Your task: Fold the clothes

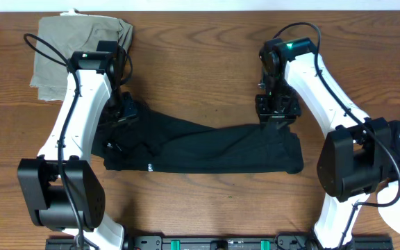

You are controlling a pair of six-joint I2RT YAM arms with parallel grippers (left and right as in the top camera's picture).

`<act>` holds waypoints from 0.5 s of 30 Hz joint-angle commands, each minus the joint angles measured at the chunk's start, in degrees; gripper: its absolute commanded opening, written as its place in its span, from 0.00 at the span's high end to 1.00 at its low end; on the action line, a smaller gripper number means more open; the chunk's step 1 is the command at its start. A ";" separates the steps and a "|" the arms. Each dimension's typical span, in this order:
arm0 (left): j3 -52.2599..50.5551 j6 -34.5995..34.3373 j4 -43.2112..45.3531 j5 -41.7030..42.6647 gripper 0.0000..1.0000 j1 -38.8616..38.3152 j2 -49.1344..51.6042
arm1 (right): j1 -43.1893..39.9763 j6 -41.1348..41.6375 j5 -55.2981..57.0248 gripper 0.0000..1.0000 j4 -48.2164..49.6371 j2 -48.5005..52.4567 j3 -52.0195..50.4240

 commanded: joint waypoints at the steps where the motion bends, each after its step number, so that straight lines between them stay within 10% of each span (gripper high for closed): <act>1: -0.22 0.44 -0.17 0.85 0.20 0.26 0.22 | 1.07 -2.16 -2.91 0.56 1.16 -1.53 -0.11; 9: -0.22 1.14 0.33 4.07 0.18 0.24 0.66 | 3.06 -2.03 -8.81 0.62 4.92 -1.53 -0.11; 15: -0.52 4.90 0.44 13.86 0.69 0.02 0.85 | 7.13 -1.16 -10.10 0.99 9.44 -1.53 -0.11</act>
